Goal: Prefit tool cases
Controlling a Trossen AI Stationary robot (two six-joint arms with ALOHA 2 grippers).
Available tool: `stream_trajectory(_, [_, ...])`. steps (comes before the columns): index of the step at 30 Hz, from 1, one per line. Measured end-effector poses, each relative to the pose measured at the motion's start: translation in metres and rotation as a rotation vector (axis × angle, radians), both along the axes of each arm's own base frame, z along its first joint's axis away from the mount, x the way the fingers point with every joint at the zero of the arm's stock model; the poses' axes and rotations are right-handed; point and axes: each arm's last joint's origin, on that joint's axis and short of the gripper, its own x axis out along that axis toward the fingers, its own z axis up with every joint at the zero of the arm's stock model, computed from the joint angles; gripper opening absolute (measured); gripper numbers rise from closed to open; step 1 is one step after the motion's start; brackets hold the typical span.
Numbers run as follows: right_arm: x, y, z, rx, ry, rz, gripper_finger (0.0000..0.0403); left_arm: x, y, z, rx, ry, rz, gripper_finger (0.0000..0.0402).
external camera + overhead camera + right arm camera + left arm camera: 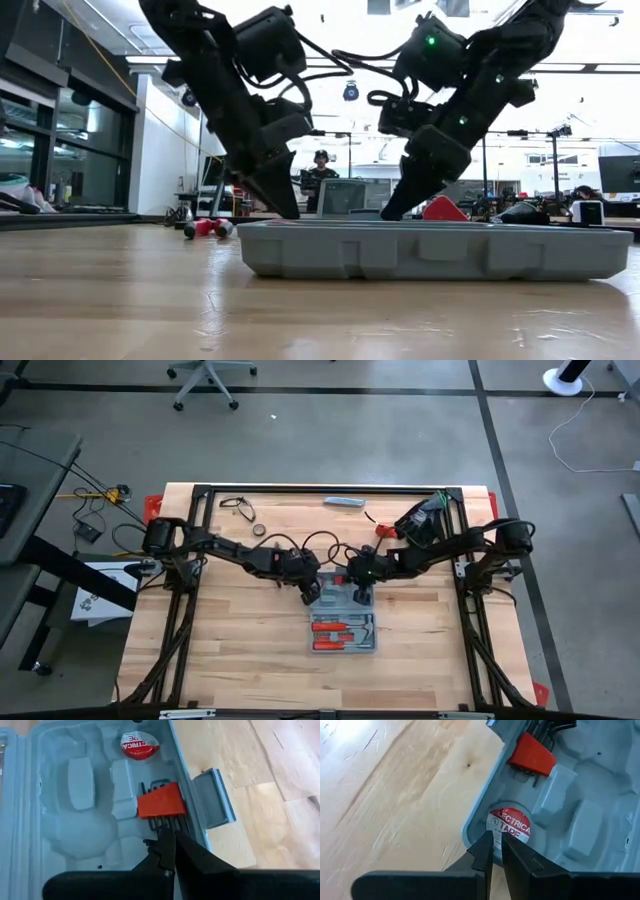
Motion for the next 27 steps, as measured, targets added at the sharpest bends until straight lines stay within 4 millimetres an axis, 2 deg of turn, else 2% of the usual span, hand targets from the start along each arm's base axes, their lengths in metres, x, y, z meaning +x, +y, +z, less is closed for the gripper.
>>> stream_trajectory(4, [0.005,0.000,-0.006,0.016,-0.021,0.012,0.0000,0.001,-0.001,0.000,0.016,-0.009,-0.001,0.0032])
stream_trajectory(9, [0.012,-0.001,-0.012,0.043,-0.064,0.018,0.0000,0.004,0.000,-0.009,0.020,-0.006,0.006,0.0032])
stream_trajectory(16, [0.014,-0.006,-0.011,0.063,-0.107,0.028,0.0000,0.011,0.000,-0.017,0.013,-0.044,0.002,0.0032])
stream_trajectory(20, [0.012,-0.007,-0.008,0.051,-0.094,0.023,0.0000,0.008,-0.001,-0.007,0.013,-0.054,-0.018,0.0032])
stream_trajectory(25, [0.008,-0.004,0.008,-0.005,-0.111,0.016,0.0000,0.003,-0.002,0.021,0.055,-0.120,-0.011,0.0032])
stream_trajectory(27, [0.007,-0.003,0.009,-0.009,-0.110,0.018,0.0000,0.000,-0.003,0.024,0.066,-0.113,-0.008,0.0032])
